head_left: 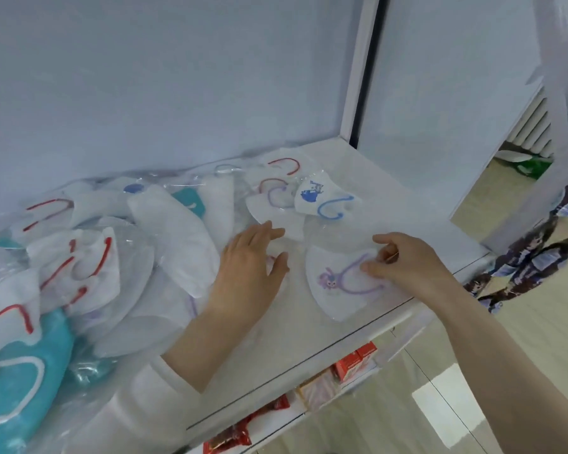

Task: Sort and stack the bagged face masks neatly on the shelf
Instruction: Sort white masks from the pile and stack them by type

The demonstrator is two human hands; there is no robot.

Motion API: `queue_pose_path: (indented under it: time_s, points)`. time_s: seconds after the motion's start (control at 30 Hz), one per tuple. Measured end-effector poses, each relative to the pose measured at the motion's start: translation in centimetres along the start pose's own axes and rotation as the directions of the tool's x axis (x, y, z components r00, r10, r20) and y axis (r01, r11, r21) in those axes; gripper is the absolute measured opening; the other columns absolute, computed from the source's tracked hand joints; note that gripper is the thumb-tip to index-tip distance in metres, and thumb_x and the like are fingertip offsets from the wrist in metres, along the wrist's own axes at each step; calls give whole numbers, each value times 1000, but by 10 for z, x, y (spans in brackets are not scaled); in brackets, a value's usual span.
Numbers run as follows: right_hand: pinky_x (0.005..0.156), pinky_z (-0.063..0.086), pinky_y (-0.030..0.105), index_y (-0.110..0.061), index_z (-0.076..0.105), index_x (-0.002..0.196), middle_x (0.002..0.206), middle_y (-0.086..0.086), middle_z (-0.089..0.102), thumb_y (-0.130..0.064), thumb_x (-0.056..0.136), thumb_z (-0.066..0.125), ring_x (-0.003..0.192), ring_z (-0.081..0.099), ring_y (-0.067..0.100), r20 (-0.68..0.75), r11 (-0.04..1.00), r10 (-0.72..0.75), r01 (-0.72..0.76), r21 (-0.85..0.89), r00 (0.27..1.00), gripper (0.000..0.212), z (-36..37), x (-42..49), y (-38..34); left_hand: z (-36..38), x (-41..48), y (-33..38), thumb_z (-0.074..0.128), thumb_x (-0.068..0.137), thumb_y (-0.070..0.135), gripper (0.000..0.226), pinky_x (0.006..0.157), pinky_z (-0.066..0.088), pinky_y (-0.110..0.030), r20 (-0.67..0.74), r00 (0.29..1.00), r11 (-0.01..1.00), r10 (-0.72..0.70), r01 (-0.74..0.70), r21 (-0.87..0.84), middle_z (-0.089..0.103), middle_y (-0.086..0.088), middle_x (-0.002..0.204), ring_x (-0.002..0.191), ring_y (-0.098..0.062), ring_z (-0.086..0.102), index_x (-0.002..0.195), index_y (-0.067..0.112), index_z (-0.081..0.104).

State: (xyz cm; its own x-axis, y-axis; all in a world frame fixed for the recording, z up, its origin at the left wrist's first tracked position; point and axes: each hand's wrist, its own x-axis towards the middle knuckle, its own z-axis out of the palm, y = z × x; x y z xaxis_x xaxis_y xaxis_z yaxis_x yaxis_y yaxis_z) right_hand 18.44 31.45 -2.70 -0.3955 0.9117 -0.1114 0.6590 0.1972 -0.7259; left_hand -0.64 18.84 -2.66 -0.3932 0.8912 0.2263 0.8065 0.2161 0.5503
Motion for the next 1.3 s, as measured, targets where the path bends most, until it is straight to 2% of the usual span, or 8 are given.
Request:
queue_pose_path:
  time_s: [0.23,0.43,0.6,0.7,0.8,1.0,1.1,1.3]
  points:
    - [53,34,11,-12,61,82,63,-5,51,-15,80,69,62,47,12,185,959,-278,282,3,943,9,-18,12,7,-16,-33,11,58,90,9,30,101,29,-23,-309,911,960,-274,279,-28,57,-2,130,124,-23,50,120,11,61]
    - [53,40,20,-3,58,74,55,-3,54,-20,85,63,50,43,9,325,887,-388,255,384,862,21,-23,7,-6,-8,-74,51,57,88,33,40,81,33,4,-292,842,883,-454,383,-270,54,24,118,102,6,52,128,30,49]
    - [47,38,14,-15,61,72,56,-5,55,-11,87,61,49,44,7,423,820,-459,189,540,782,15,-1,-1,-24,-3,-79,69,58,77,44,43,87,52,-23,-65,781,602,-621,422,-678,72,7,98,94,-6,67,116,27,53]
    - [49,39,14,-15,62,75,54,-10,60,-16,87,61,51,46,7,473,826,-460,167,538,751,12,16,-7,-32,-5,-87,63,61,89,20,7,80,56,-33,-111,725,570,-680,427,-702,74,1,83,81,-16,69,95,18,64]
    - [51,40,18,-15,63,77,58,-8,61,-19,86,63,55,48,11,460,839,-447,181,513,767,9,30,-9,-38,-8,-92,52,60,90,14,5,72,56,-29,-127,715,563,-687,414,-715,71,4,76,75,-13,67,89,17,65]
    - [72,44,31,-10,57,114,87,4,63,-23,81,70,81,58,24,179,941,-339,336,50,924,39,44,13,-36,-34,-90,22,56,92,7,15,65,52,-16,-243,721,623,-649,320,-714,70,11,88,76,-4,67,95,21,60]
    - [90,37,42,-2,53,122,111,16,60,-25,78,73,104,51,38,-18,862,-477,464,-204,879,53,57,13,-52,-52,-86,1,54,93,5,15,65,53,-14,-270,726,640,-632,293,-710,69,7,91,73,0,66,94,18,60]
    - [94,35,35,-11,37,135,125,12,49,-58,77,63,114,44,31,162,780,-499,522,-344,852,79,125,0,-138,-79,-74,-40,54,94,9,18,65,51,-13,-285,772,677,-568,242,-695,69,11,90,81,-7,66,89,25,60]
